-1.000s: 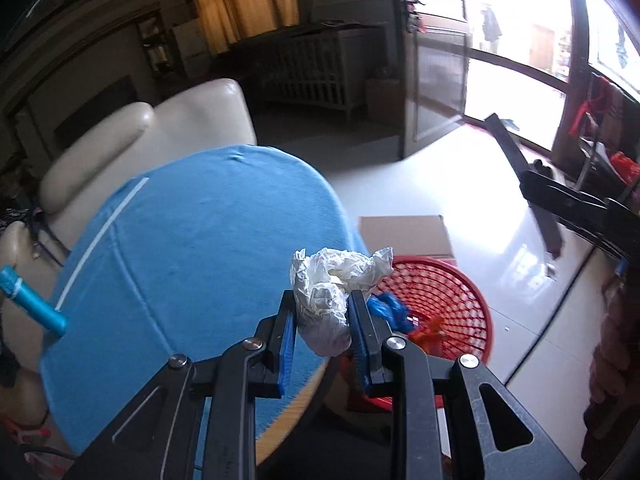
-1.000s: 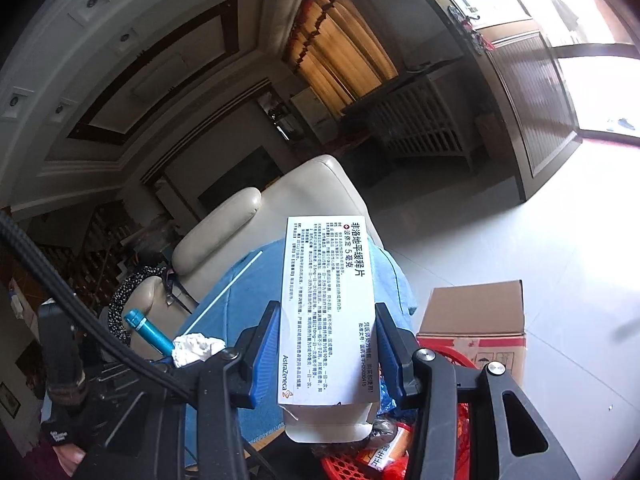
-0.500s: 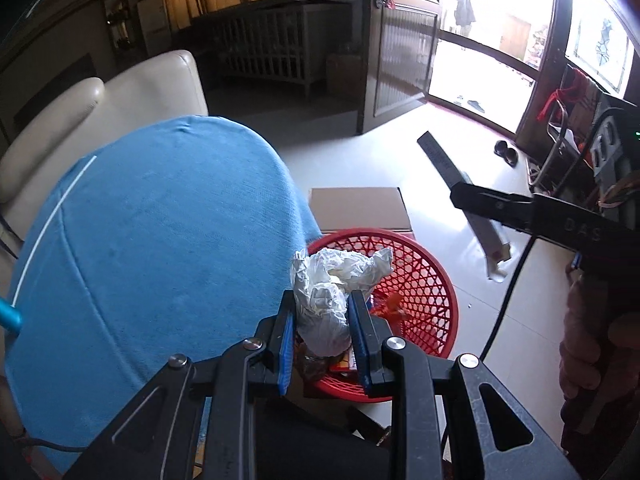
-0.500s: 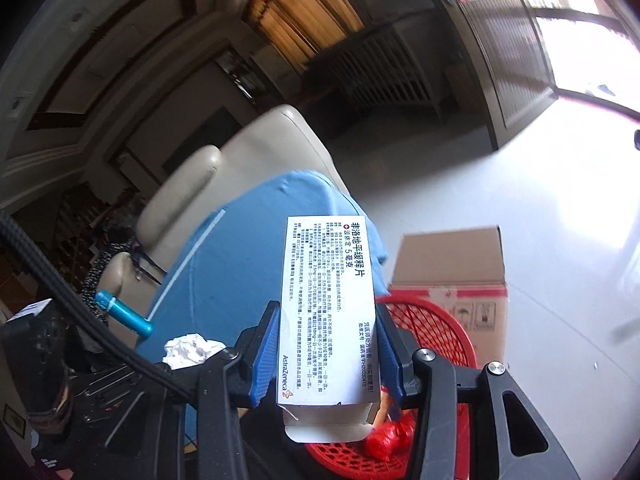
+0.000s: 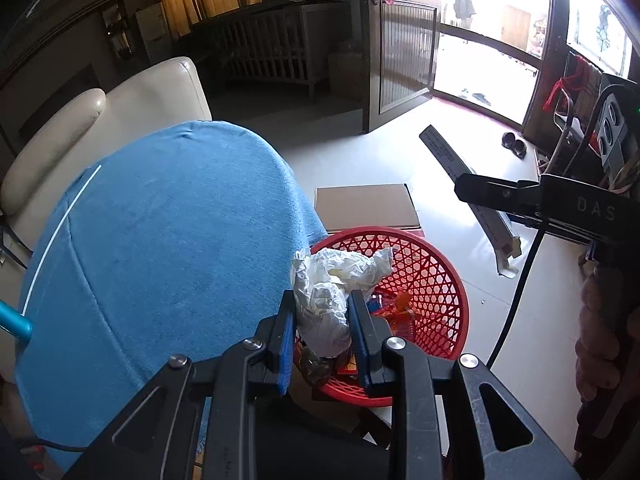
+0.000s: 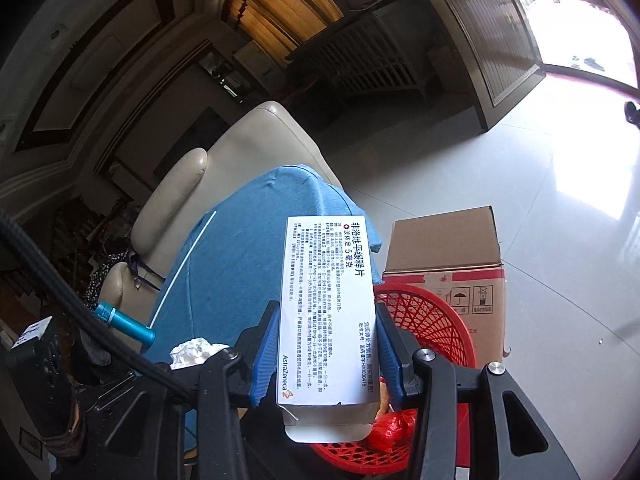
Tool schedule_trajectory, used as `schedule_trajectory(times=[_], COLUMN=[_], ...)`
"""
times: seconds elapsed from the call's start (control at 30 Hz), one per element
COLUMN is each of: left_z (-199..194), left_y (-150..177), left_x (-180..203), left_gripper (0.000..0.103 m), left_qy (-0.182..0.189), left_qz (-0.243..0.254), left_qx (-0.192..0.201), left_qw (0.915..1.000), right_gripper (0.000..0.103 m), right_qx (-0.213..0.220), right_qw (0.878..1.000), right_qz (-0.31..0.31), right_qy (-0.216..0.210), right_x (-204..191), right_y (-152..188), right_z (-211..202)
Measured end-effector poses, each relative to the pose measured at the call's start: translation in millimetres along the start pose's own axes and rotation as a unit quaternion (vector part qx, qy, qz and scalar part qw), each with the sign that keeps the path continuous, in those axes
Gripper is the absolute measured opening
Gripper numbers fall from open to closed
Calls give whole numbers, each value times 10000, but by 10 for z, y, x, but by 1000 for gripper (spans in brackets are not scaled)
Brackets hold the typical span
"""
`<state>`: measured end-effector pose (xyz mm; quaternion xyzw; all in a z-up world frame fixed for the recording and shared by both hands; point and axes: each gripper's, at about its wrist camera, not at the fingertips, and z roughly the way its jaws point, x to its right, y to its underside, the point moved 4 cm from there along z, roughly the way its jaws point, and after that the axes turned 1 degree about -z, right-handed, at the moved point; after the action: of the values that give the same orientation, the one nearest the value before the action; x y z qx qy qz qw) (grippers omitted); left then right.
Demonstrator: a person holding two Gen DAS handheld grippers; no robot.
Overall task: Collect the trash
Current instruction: 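Lower the tissue with the left tool while the right tool lowers the box over the wastebasket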
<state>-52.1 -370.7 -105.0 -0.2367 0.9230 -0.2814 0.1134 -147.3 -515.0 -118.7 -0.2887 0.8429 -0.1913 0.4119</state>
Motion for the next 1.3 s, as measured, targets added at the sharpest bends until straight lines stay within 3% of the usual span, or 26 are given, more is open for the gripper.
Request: schedule_trajectory(times=[0.37, 1.3], left_z=[-13, 19], left_y=[19, 10], left_x=[-21, 32], left_gripper=[28, 28], left_qy=[-294, -186], left_qz=[94, 257], left_qx=[90, 64], left_qw=[9995, 9995], right_gripper=[48, 48], right_qx=[-38, -138], right_qw=[10000, 9998], right_qz=[14, 156], right_qy=[-2, -50], right_x=[-17, 12], right_y=[20, 64], right_z=[24, 54])
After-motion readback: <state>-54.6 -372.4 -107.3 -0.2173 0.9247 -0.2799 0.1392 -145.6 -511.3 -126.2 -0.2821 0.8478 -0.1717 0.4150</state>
